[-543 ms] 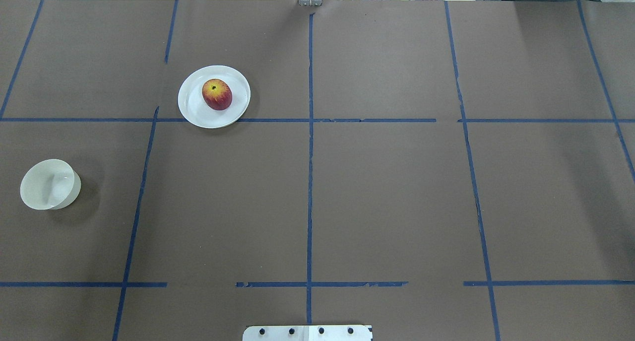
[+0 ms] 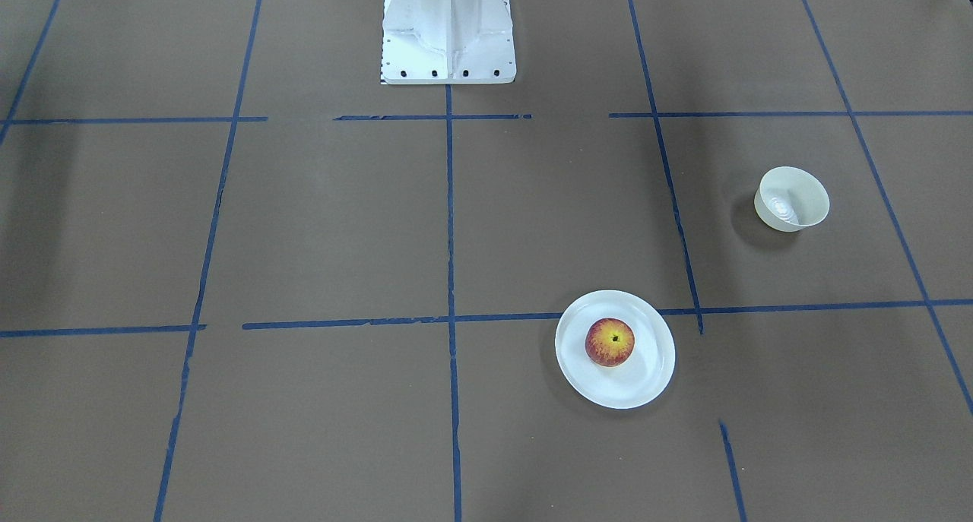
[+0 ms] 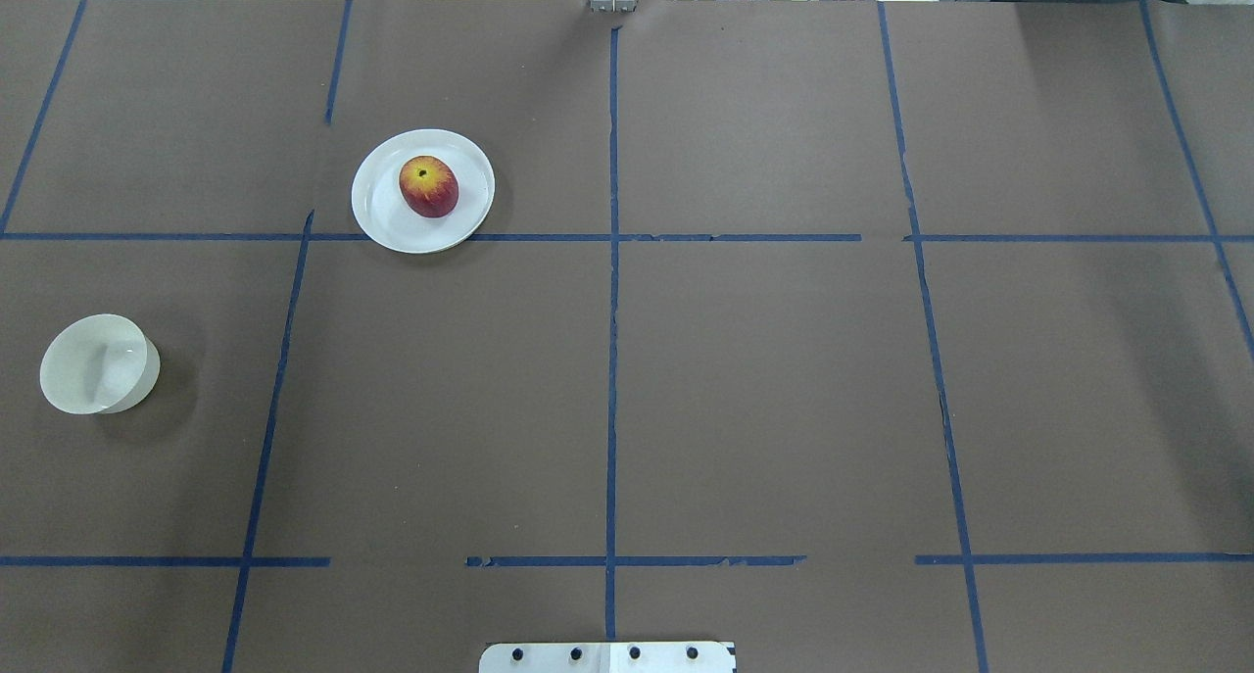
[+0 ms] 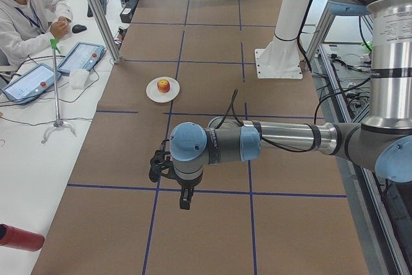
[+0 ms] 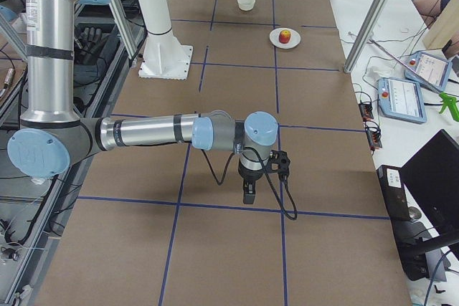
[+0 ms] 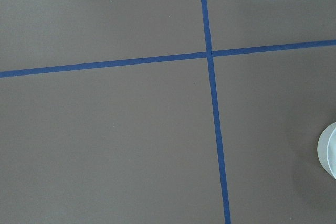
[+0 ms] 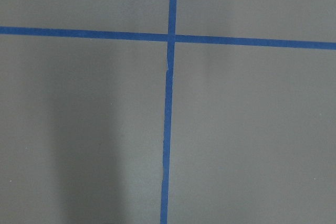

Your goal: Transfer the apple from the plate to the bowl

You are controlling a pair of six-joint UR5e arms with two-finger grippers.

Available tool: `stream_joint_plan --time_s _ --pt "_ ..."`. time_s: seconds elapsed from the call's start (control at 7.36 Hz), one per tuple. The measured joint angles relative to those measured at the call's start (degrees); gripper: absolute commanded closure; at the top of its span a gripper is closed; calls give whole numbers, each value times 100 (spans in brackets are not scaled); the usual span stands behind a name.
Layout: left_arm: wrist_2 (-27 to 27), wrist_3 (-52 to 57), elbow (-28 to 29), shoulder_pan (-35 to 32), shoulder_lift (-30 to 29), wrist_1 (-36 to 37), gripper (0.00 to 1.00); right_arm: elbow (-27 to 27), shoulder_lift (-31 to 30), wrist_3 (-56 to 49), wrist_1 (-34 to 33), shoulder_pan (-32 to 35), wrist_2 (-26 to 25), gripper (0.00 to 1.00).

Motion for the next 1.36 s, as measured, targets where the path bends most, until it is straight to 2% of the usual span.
stream_joint_plan --time_s 0.27,0.41,0.54,0.68,0.95,1.09,1.36 --pt "471 -6 67 5 76 -121 0 -4 0 -2 0 0 0 0" --pt "399 -124 90 44 107 -419 0 -4 0 -4 0 0 0 0" --pt "30 -532 45 205 105 -718 0 -4 0 -4 2 0 0 0" --pt "-358 -1293 -104 688 67 -947 0 -3 0 -5 3 0 0 0" --pt "-602 -3416 -449 1876 -300 -1441 0 2 0 -1 1 0 0 0" --pt "-578 -4505 -507 2445 -674 -1589 0 1 0 0 0 0 0 0" --pt "-203 -6427 -516 3421 -1624 -1657 0 2 0 -4 0 0 0 0"
